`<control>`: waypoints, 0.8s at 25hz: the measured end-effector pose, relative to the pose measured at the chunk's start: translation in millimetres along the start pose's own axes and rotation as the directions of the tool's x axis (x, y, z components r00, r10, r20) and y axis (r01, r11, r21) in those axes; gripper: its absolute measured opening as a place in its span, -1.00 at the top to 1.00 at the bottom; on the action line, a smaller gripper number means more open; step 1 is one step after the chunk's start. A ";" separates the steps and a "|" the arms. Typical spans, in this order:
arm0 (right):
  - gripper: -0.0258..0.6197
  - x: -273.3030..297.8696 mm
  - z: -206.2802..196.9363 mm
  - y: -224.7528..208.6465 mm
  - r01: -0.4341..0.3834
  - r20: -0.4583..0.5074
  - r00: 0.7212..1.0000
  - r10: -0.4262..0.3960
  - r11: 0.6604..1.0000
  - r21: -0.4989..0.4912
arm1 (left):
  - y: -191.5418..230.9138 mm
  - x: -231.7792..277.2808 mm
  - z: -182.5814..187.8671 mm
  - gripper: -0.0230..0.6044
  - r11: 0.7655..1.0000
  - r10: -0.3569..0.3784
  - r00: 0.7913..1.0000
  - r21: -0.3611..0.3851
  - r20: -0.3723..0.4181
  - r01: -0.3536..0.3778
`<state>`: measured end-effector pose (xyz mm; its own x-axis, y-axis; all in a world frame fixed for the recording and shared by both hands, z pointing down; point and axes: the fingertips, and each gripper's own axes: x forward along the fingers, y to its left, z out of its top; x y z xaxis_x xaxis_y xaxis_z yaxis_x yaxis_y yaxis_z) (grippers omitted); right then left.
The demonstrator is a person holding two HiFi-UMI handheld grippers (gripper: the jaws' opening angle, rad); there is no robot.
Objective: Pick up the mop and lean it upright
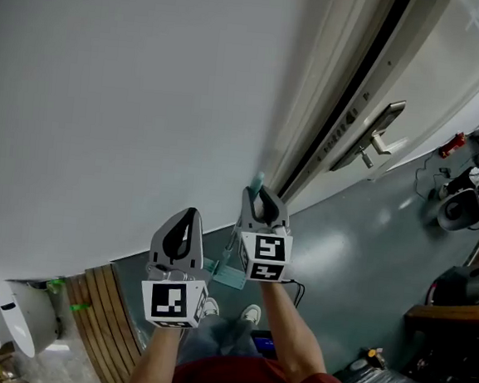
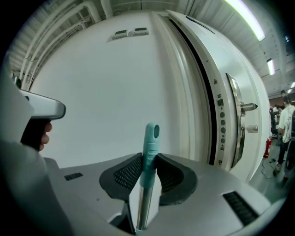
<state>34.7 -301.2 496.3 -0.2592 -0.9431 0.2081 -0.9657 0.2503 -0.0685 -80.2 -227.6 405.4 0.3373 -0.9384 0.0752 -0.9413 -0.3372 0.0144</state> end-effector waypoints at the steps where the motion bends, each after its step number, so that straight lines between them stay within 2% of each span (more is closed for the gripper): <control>1: 0.58 -6.7 0.7 5.2 -0.007 0.005 1.000 0.007 1.000 -0.002 | 1.8 -1.9 0.3 0.89 1.000 0.005 1.000 0.001 -0.001 -0.005; 8: 0.58 -50.3 2.4 32.7 -0.055 0.026 0.998 0.055 0.998 -0.006 | 9.8 -10.7 -1.3 0.88 1.000 0.018 1.000 0.011 0.006 -0.018; 12: 0.58 -76.8 1.1 57.7 -0.095 0.036 0.995 0.097 0.995 -0.041 | 11.5 -15.7 -1.7 0.88 1.000 0.021 1.000 0.017 0.004 -0.021; 20: 0.58 -109.6 -1.8 80.6 -0.114 0.044 0.992 0.116 0.992 -0.056 | 15.0 -28.5 -6.3 0.89 0.999 0.018 1.000 0.035 0.006 -0.018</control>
<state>-14.7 -177.3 469.8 -0.3690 -0.9163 0.1558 -0.9291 0.3680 -0.0366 -104.0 -205.4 409.8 0.3204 -0.9448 0.0690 -0.9463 -0.3225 -0.0219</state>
